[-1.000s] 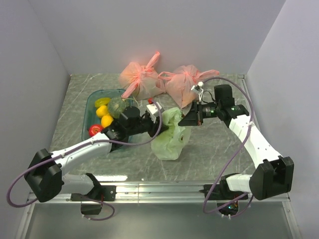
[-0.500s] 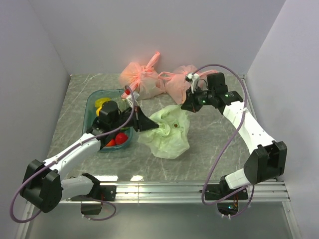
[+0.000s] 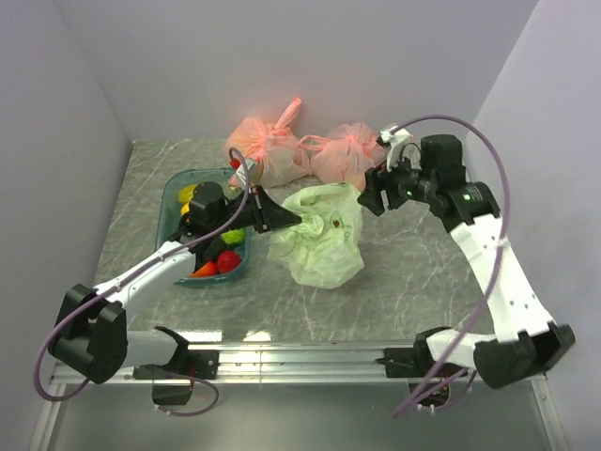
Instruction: Place the fake fruits into the plastic bag and tie a complex knot
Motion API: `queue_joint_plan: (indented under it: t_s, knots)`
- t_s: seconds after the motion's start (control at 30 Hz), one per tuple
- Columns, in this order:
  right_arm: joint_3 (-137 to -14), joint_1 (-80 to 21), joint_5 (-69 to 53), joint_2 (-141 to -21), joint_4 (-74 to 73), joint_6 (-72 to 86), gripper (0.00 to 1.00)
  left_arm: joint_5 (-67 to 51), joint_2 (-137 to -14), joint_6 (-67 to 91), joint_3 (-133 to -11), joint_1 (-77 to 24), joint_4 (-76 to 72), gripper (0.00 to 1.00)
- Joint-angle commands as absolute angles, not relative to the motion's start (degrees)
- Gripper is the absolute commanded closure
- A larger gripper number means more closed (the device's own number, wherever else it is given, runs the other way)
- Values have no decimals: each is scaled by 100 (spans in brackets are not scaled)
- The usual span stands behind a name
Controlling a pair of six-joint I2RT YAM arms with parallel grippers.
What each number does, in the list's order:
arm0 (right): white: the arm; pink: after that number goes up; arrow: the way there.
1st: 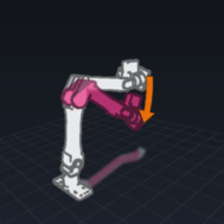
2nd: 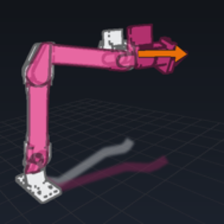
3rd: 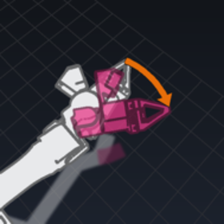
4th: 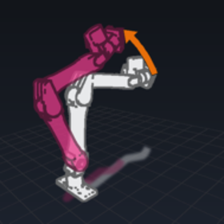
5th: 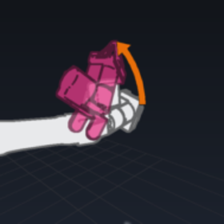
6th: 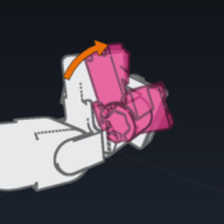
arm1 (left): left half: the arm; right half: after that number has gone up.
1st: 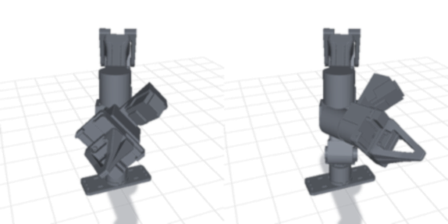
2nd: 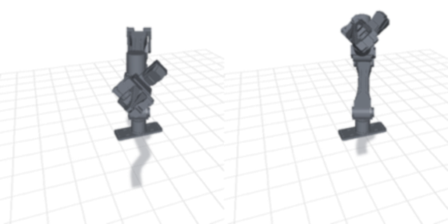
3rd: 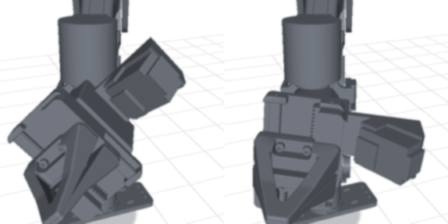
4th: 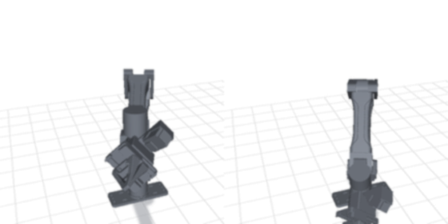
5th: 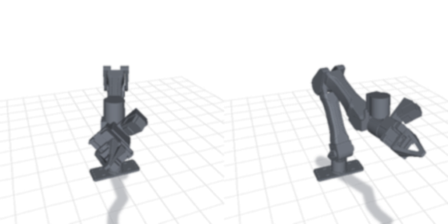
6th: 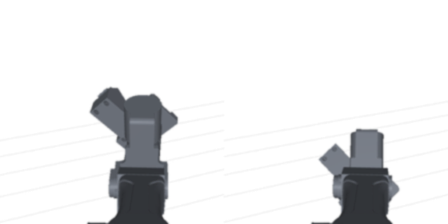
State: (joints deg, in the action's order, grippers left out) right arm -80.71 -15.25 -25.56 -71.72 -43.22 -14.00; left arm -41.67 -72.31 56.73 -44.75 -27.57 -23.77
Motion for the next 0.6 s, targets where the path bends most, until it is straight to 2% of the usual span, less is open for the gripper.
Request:
queue_joint_plan:
  t_s: [0.0,0.2,0.33,0.57]
  knots:
    - [-8079,-1591,-2935,-6996,-4877,-1090,24,-4016,-7330,6082,-4588,-2733,-3005,99]
    - [-7103,-1608,-3215,-7119,-4554,-361,20,-4086,-7400,6152,-4404,-2733,-3585,100]
    - [-6934,-1617,-3330,-7347,-4123,-54,18,-4533,-7550,6398,-4315,-2733,-4244,99]
    - [-6847,-1591,-4708,-7638,-3394,553,21,-4843,-7743,6776,-4210,-2751,-4710,99]
